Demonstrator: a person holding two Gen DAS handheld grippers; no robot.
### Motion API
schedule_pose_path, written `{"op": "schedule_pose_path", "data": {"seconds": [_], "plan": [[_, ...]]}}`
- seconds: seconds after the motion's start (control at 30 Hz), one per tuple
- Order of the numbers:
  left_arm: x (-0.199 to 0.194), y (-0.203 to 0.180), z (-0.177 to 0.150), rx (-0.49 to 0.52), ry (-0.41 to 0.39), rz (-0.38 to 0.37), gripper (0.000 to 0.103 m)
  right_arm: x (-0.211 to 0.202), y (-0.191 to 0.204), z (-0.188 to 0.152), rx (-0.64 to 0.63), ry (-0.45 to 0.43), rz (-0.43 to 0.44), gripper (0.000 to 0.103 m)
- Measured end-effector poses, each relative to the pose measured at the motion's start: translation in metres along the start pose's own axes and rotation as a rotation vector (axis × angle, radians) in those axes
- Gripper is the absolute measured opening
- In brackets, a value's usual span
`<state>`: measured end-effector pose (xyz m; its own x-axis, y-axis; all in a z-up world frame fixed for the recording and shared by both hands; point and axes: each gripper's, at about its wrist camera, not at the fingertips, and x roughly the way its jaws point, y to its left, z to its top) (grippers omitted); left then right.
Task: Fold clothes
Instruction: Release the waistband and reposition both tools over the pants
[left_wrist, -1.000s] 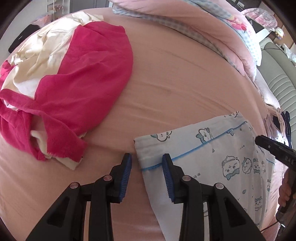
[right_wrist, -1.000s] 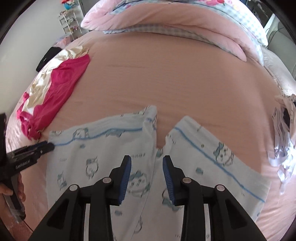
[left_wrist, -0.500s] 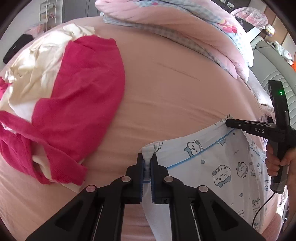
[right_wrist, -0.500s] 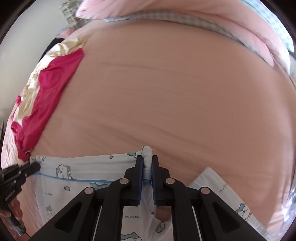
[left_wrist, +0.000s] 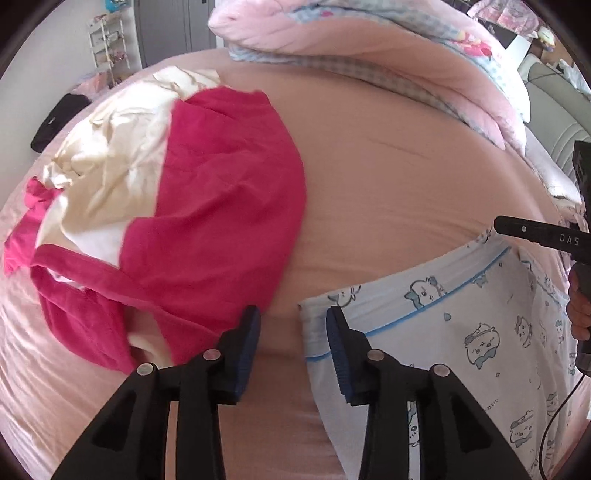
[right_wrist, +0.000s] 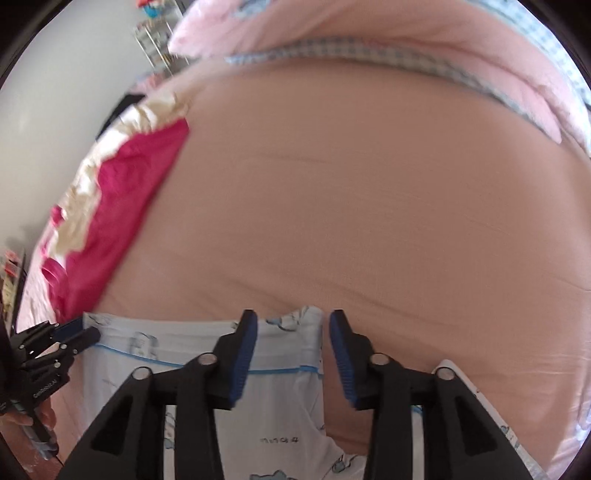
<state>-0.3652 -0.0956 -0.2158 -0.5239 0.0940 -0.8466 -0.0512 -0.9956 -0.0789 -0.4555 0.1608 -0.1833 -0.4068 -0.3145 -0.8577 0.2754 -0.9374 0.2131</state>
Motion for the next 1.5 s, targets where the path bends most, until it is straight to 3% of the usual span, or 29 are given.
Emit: {"op": "schedule_pose_path", "data": {"seconds": [0.1, 0.27, 0.37, 0.5, 0.67, 0.87, 0.93, 1.0, 1.13, 1.23, 1.4, 1.5], "plan": [[-0.020, -0.008, -0.004, 0.031, -0.058, -0.011, 0.034, -0.024, 0.001, -0.001, -0.020, -0.035, -0.038, 0.045], [-0.015, -0.051, -0.028, 0.146, 0.004, -0.148, 0.034, -0.026, 0.018, -0.035, -0.144, 0.023, -0.065, 0.045], [0.006, -0.065, -0.039, 0.179, 0.033, -0.102, 0.034, -0.022, 0.029, -0.059, -0.226, 0.063, -0.076, 0.045], [0.021, -0.044, -0.031, 0.097, 0.036, -0.106, 0.034, -0.017, 0.043, -0.091, -0.334, 0.117, -0.091, 0.045], [0.033, -0.005, -0.011, -0.009, 0.041, -0.165, 0.034, -0.018, 0.022, -0.069, -0.253, 0.098, -0.083, 0.045], [0.023, -0.009, 0.002, 0.025, 0.002, -0.170, 0.034, -0.019, -0.004, -0.040, -0.145, 0.072, -0.072, 0.045], [0.010, -0.029, -0.005, 0.120, -0.016, -0.221, 0.034, -0.032, 0.000, -0.048, -0.167, 0.066, -0.067, 0.045], [0.000, -0.058, -0.020, 0.269, -0.025, -0.218, 0.034, -0.049, 0.007, -0.062, -0.198, 0.064, -0.065, 0.045], [-0.004, -0.096, -0.049, 0.430, 0.032, -0.228, 0.034, -0.072, 0.025, -0.104, -0.272, 0.096, -0.051, 0.045], [0.003, -0.101, -0.070, 0.520, 0.074, -0.169, 0.034, -0.061, 0.038, -0.133, -0.308, 0.146, -0.054, 0.046], [-0.002, -0.062, -0.066, 0.516, 0.158, -0.130, 0.035, -0.074, 0.020, -0.146, -0.315, 0.119, -0.110, 0.046], [-0.008, -0.037, -0.066, 0.514, 0.194, -0.060, 0.049, -0.084, -0.002, -0.143, -0.283, 0.126, -0.150, 0.046]]}}
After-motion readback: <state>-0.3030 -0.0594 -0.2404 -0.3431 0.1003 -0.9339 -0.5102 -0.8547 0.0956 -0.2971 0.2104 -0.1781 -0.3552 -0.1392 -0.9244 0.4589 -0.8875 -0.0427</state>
